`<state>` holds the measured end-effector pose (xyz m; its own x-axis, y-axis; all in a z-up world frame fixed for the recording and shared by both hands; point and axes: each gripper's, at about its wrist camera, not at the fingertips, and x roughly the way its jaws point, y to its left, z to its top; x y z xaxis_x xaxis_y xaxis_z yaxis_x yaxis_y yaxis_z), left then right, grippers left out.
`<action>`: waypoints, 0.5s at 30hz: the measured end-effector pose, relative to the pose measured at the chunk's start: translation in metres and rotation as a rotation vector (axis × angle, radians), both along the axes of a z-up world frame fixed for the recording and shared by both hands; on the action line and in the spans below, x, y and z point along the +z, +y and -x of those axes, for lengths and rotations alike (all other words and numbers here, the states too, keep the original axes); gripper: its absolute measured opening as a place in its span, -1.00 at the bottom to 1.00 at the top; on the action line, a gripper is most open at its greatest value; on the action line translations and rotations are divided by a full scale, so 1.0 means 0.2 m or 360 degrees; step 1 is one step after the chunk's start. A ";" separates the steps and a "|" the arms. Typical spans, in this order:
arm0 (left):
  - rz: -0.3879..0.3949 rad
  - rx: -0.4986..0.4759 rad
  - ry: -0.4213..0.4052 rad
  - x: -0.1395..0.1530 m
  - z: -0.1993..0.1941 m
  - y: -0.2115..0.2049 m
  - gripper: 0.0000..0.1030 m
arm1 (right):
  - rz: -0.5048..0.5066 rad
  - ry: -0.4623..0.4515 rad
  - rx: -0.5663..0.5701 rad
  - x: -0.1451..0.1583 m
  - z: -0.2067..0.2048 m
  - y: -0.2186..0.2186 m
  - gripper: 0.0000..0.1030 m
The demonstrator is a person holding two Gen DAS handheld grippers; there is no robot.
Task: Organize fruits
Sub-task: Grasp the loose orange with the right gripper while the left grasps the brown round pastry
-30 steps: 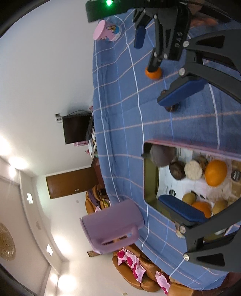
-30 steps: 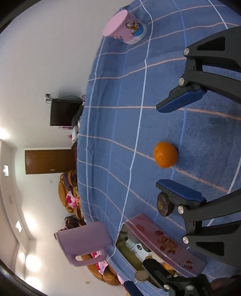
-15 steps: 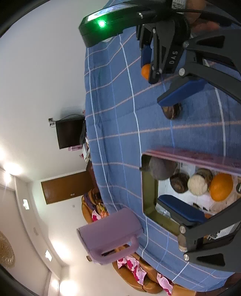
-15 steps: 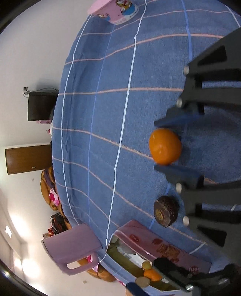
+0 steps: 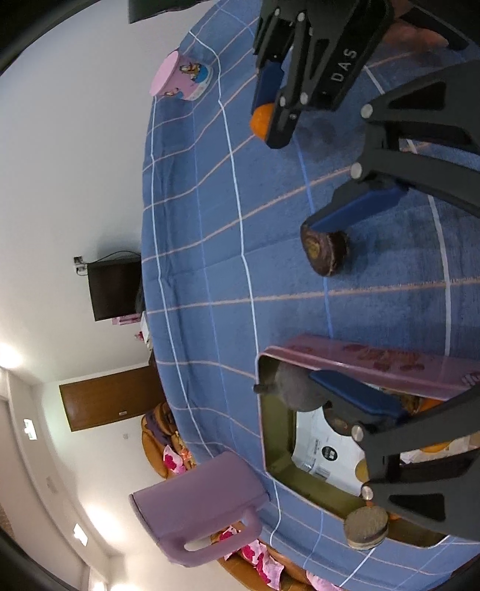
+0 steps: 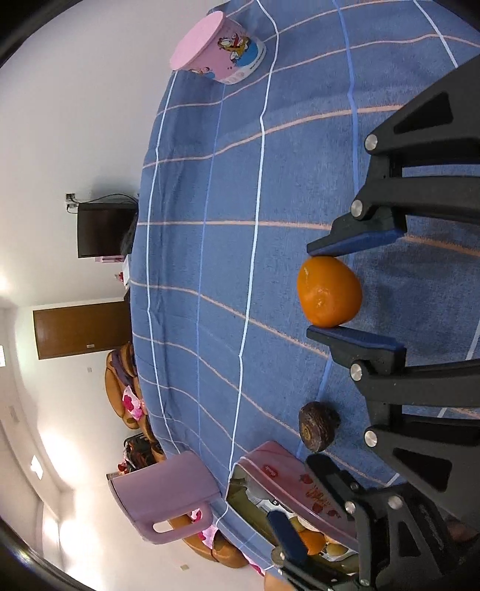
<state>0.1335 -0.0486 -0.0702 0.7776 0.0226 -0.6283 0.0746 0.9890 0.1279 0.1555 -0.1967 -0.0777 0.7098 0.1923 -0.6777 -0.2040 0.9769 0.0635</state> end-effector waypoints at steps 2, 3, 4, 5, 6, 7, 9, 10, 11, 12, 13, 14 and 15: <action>-0.0004 -0.0007 0.0006 -0.01 0.00 -0.01 0.52 | 0.0006 -0.0006 0.0004 0.00 0.00 0.00 -0.23; 0.0000 -0.0012 0.0006 -0.01 0.00 -0.01 0.51 | 0.0008 -0.0010 0.0005 0.00 0.00 0.00 -0.23; -0.0002 -0.0025 0.0003 -0.01 0.01 -0.03 0.51 | 0.0007 -0.0014 0.0004 0.00 0.01 0.00 -0.23; -0.0019 -0.0037 -0.0005 0.00 0.02 -0.05 0.51 | 0.0001 -0.0019 0.0001 0.01 0.01 0.00 -0.23; -0.0035 -0.0049 -0.0008 0.00 0.02 -0.07 0.51 | -0.0007 -0.0023 -0.0004 0.01 0.01 -0.01 -0.23; -0.0047 -0.0064 -0.0004 -0.01 0.02 -0.09 0.51 | -0.0017 -0.0026 -0.0008 0.01 0.01 -0.02 -0.23; -0.0068 -0.0089 0.0020 -0.02 0.00 -0.12 0.51 | -0.0034 -0.0028 -0.0014 0.01 0.01 -0.03 -0.23; -0.0080 -0.0102 0.0040 -0.04 -0.01 -0.14 0.51 | -0.0038 -0.0027 -0.0014 0.01 0.01 -0.03 -0.23; -0.0093 -0.0115 0.0081 -0.06 -0.03 -0.15 0.48 | -0.0039 -0.0026 -0.0015 0.01 0.02 -0.03 -0.23; -0.0092 -0.0121 0.0105 -0.07 -0.04 -0.16 0.45 | -0.0038 -0.0027 -0.0015 0.01 0.02 -0.03 -0.23; -0.0087 -0.0129 0.0126 -0.07 -0.06 -0.16 0.36 | -0.0038 -0.0029 -0.0014 0.01 0.02 -0.03 -0.23; -0.0097 -0.0142 0.0148 -0.08 -0.07 -0.17 0.35 | -0.0036 -0.0030 -0.0013 0.01 0.02 -0.03 -0.23; -0.0108 -0.0146 0.0170 -0.09 -0.09 -0.18 0.35 | -0.0033 -0.0031 -0.0012 0.01 0.02 -0.03 -0.23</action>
